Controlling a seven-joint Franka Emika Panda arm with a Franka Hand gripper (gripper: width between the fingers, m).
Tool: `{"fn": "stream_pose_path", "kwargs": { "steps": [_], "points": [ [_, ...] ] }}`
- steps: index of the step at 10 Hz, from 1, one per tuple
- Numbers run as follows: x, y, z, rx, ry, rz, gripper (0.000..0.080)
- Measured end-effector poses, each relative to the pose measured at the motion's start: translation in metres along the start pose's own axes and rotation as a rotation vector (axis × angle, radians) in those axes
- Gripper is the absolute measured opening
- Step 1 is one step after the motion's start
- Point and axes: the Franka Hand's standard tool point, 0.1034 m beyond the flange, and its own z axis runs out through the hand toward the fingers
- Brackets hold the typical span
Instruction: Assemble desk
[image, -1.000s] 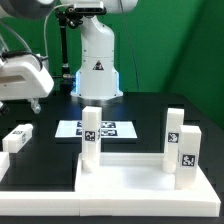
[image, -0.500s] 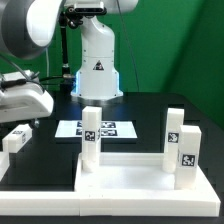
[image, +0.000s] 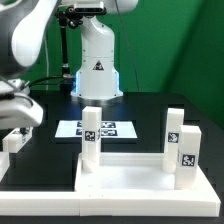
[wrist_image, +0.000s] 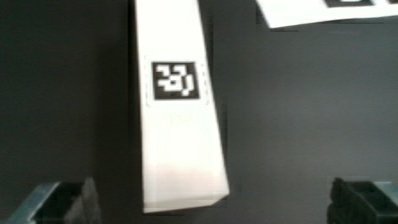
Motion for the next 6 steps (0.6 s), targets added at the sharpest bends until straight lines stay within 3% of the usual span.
{"fn": "stream_pose_path", "kwargs": {
  "steps": [4,6],
  "points": [
    [0.005,0.000,0.002,-0.009,0.019,0.002,0.0649],
    [0.001,0.010,0.014,0.009,-0.014,0.022,0.0649]
  ]
}}
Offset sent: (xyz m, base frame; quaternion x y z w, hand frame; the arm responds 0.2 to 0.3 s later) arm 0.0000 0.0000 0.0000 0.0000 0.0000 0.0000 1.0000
